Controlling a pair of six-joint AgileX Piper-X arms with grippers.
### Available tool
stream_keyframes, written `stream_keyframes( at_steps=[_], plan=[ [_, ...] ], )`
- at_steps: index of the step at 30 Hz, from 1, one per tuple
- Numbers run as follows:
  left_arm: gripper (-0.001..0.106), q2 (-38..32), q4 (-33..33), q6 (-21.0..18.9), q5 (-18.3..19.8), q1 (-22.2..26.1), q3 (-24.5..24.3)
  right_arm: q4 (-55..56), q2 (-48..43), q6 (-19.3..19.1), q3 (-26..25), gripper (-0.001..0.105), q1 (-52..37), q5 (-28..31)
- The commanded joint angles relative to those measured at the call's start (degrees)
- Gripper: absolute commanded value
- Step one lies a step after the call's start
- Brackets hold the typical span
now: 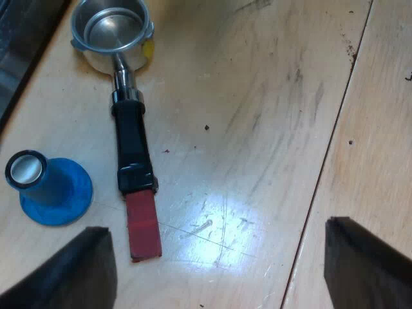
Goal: Put the handle in the coffee machine
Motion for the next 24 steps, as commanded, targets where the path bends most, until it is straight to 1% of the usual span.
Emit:
stream_keyframes(
  at_steps=[1,2,5,6,8,11,17,24],
  plan=[
    [0.068,-0.18,-0.14,-0.05,-0.65,0.04,-0.22,-0.15,-0.56,-1.18,-0.61,0.083,-1.97,0.59],
    [0.068,-0.18,-0.01,-0.05,-0.65,0.04,-0.22,-0.25,-0.56,-1.61,-0.61,0.085,-2.87,-0.95],
    [0.068,-0.18,0.15,-0.05,-0.65,0.04,-0.22,-0.71,-0.56,-1.87,-0.61,0.085,-4.82,-3.63],
    [0.068,-0.18,0.15,-0.05,-0.65,0.04,-0.22,-0.87,-0.56,-2.0,-0.61,0.085,-5.19,-3.67],
    [0.068,-0.18,0.14,-0.05,-0.65,0.04,-0.22,-2.2,-0.56,-4.07,-0.61,0.085,-6.11,-4.87],
    [0.068,-0.18,0.14,-0.05,-0.52,0.04,-0.22,-4.26,-0.56,-5.43,-0.61,0.085,-7.11,-6.27],
    [0.068,-0.18,0.14,-0.05,-0.52,0.04,-0.22,-4.77,1.04,-6.17,-0.61,0.085,-8.44,-9.11],
    [0.068,-0.18,0.14,-0.05,-0.52,0.04,-0.22,-7.8,5.53,-8.26,-0.61,0.085,-8.43,-9.27]
  ],
)
